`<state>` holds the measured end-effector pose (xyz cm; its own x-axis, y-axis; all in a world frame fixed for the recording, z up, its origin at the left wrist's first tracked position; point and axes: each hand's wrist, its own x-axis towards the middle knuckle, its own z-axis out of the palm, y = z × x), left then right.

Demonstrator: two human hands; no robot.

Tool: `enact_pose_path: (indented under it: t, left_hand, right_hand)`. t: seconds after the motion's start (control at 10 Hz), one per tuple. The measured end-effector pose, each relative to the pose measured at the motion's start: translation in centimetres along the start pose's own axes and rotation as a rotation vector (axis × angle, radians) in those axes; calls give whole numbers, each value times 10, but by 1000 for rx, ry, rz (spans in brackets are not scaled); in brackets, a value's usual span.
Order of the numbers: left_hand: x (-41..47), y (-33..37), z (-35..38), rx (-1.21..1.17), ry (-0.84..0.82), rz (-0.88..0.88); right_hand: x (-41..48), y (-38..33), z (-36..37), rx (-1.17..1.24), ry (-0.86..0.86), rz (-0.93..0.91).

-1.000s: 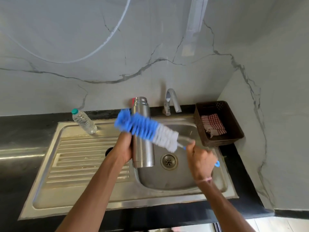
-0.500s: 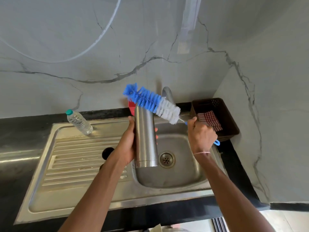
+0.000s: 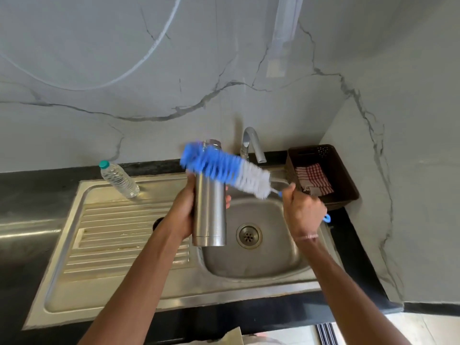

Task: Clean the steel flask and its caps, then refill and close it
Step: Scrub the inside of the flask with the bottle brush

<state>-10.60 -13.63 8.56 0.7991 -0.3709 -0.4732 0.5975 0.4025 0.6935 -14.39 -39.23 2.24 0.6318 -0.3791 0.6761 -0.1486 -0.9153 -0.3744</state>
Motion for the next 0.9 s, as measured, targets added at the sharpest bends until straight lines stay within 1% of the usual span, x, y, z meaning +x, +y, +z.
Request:
enact_pose_path:
  t: [0.1, 0.2, 0.3, 0.4, 0.5, 0.6, 0.7, 0.8, 0.9]
  left_hand:
    - [2, -7, -4, 18, 96, -49]
    - [7, -8, -2, 17, 124, -18]
    - [1, -3, -12, 86, 251, 25]
    - [0, 4, -28, 2, 288, -34]
    - [-1, 10, -34, -73, 187, -78]
    - [1, 1, -22, 58, 201, 9]
    - [-2, -8, -3, 65, 135, -22]
    - [3, -10, 0, -80, 96, -17]
    - [5, -7, -8, -79, 96, -13]
  right_hand:
    - [26, -8, 15, -49, 37, 92]
    - [12, -15, 7, -19, 15, 38]
    - [-30, -16, -14, 72, -83, -37]
    - [-76, -7, -34, 169, -172, -62]
    - [-78, 2, -35, 187, -175, -62]
    - [-43, 1, -14, 117, -126, -40]
    - [-4, -7, 10, 14, -33, 60]
    - [10, -20, 19, -12, -28, 144]
    - [-10, -24, 11, 28, -98, 129]
